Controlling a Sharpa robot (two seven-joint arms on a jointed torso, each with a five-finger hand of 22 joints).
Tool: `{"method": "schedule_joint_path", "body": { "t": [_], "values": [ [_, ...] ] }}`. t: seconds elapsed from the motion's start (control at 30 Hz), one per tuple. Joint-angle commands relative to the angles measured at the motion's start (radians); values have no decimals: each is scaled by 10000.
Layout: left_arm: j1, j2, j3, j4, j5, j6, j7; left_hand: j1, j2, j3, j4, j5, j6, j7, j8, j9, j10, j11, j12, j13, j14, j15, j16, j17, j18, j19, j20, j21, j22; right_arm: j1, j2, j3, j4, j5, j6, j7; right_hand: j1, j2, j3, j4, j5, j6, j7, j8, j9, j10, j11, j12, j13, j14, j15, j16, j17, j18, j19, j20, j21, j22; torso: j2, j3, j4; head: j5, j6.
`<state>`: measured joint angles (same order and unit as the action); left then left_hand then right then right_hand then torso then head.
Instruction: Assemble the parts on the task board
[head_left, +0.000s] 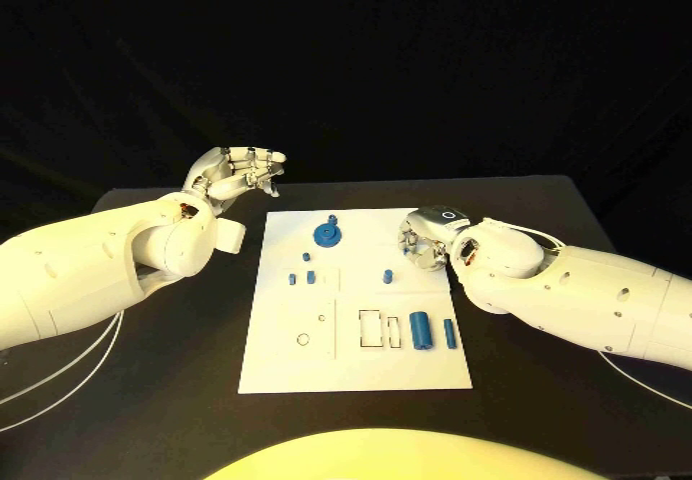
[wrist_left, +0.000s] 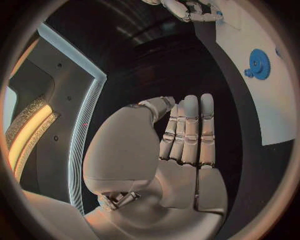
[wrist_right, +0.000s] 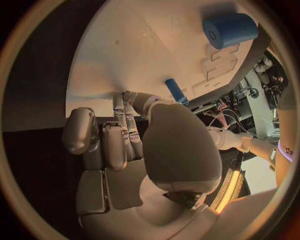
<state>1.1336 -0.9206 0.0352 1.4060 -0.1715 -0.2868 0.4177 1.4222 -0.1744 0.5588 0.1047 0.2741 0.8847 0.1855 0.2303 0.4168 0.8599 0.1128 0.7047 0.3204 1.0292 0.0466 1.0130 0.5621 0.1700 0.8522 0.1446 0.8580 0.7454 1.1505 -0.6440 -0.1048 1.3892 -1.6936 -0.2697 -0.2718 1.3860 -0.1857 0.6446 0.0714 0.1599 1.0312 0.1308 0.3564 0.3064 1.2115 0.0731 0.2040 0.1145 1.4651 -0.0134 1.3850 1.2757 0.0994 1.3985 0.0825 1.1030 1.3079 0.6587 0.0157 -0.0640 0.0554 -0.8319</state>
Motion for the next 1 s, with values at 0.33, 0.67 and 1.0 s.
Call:
{"method": "schedule_joint_path", "body": {
  "t": [0.33,0.67,1.0],
  "values": [
    [10,4,10,30,-252,102,-143,83,6,-28,-71,23,-36,-5,-30,-33,49,3,-8,-42,1,-21,-94,-27,136,61,-5,4,11,-61,-287,13,429,192,-1068,-76,-162,33,-12,-24,36,75,-45,51,71,282,-165,-31,25,513,-63,61,19,-127,85,13,98,766,-5,-8,9,-82,80],
    [10,27,9,-25,-307,196,-317,102,28,-23,-87,33,-79,18,-63,-53,16,25,-38,-73,-19,-6,-130,-46,130,45,-4,5,19,-19,-846,213,1234,600,-1616,76,-187,17,-4,-35,37,66,-49,53,85,281,-168,-49,25,512,-68,61,13,-126,83,10,94,770,-12,3,0,-9,97],
    [10,70,9,-30,-309,235,-352,109,40,-20,-96,37,-100,32,-80,-65,-7,38,-56,-93,-32,4,-152,-57,127,32,-1,5,24,-28,-1132,267,2246,901,-1875,268,-205,3,-1,-46,37,62,-52,56,96,285,-172,-60,26,516,-70,78,35,-130,91,8,117,783,-2,2,1,116,118]
  ]
}}
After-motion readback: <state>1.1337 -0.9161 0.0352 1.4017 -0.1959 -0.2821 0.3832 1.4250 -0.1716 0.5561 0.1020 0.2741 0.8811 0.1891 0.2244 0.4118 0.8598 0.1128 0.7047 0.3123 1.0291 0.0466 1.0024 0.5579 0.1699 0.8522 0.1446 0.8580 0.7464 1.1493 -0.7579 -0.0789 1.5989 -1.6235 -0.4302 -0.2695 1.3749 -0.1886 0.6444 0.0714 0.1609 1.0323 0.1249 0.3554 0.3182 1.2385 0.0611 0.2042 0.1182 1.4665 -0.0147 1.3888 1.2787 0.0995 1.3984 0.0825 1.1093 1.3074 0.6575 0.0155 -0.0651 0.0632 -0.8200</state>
